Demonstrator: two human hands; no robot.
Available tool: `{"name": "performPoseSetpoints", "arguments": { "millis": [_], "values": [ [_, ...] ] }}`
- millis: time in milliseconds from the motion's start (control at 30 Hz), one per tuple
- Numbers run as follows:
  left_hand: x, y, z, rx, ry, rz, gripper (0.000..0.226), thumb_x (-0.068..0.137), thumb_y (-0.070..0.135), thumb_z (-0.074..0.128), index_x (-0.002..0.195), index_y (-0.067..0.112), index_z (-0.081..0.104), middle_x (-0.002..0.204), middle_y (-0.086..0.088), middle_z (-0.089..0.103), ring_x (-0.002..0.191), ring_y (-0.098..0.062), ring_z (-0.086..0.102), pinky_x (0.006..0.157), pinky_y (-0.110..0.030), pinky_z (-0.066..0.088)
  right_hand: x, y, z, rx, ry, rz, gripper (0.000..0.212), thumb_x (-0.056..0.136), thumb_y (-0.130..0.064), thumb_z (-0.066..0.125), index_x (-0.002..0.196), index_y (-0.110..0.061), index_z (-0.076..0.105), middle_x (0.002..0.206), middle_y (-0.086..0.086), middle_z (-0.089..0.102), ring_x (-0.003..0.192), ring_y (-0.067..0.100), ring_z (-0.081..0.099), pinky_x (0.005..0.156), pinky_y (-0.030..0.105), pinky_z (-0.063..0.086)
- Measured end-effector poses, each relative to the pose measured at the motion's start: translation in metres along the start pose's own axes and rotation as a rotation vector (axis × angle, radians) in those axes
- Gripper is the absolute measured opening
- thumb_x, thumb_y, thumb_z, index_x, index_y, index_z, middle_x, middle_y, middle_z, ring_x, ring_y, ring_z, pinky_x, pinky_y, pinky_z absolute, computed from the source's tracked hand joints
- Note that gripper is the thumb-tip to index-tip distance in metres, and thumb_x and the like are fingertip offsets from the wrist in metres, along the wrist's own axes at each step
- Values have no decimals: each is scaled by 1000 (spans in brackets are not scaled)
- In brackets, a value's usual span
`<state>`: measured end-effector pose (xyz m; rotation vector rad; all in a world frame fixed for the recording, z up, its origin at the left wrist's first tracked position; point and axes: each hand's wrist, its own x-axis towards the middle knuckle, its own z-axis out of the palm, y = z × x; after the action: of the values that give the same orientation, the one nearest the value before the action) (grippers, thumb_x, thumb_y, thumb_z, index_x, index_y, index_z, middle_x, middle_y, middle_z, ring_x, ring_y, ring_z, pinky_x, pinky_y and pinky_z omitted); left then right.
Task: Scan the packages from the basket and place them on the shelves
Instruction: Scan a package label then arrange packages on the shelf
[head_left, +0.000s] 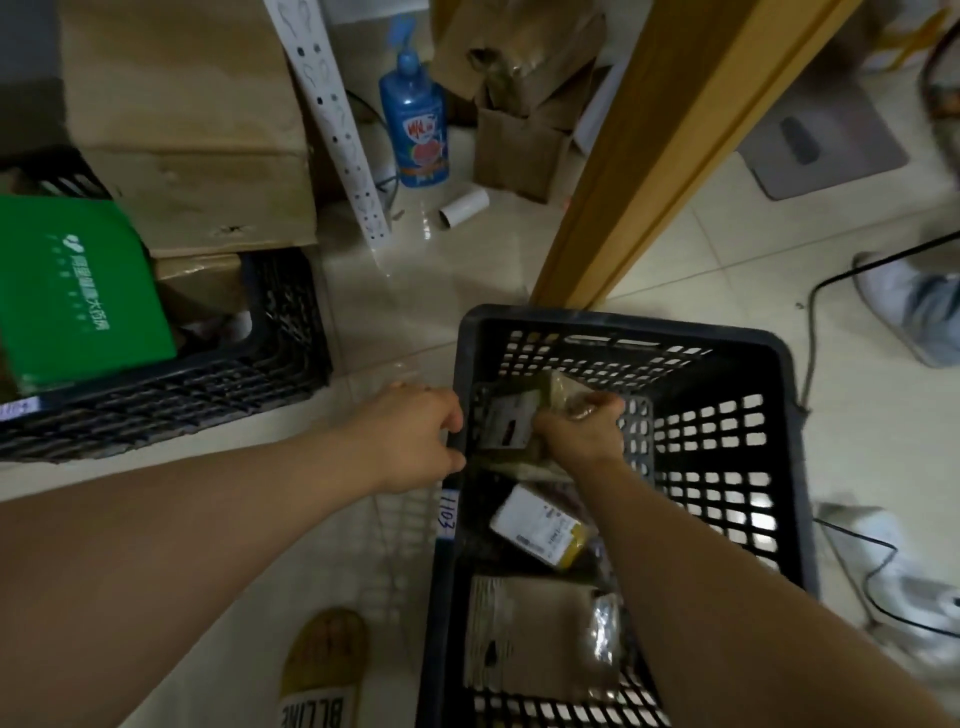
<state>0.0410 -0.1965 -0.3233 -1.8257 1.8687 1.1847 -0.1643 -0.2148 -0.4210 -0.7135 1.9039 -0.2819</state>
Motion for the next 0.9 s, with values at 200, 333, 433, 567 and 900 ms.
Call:
{"name": "performPoseSetpoints", "arguments": {
  "millis": [200,333,433,567,900],
  "values": [
    [-87,46,-46,-88,-182,-83,54,89,38,72,134,19,48,127,-1,55,116,-19,54,97,-31,49,-104,-32,-113,266,-102,79,58,90,-11,71,128,-27,31,109,10,53,82,24,61,47,28,54],
    [-146,77,-98,-330,-129,-134,70,72,47,82,129,23,50,125,2,59,111,-13,58,92,-28,54,-185,-68,-178,353,-249,130,46,90,-26,70,130,-29,47,116,16,62,100,36,66,74,50,59],
    [-201,112,-153,-588,-38,-191,55,94,34,69,140,20,43,132,1,59,115,-12,54,94,-17,47,-248,-109,-218,388,-361,90,56,77,-34,78,129,-30,56,126,16,66,109,39,67,81,58,59],
    [-269,135,-216,-905,24,-279,103,85,68,64,160,16,16,162,-5,30,145,-28,36,116,-39,35,-327,-178,-258,372,-482,-81,73,64,-35,81,133,-29,57,128,16,67,116,40,66,95,65,51],
    [-438,119,-332,-1282,35,-115,49,71,44,80,115,29,66,112,-5,72,106,-26,62,108,-58,38,-487,-308,-258,334,-732,-291,58,76,-23,66,134,-24,63,130,15,67,115,36,62,97,55,50]
  ]
}}
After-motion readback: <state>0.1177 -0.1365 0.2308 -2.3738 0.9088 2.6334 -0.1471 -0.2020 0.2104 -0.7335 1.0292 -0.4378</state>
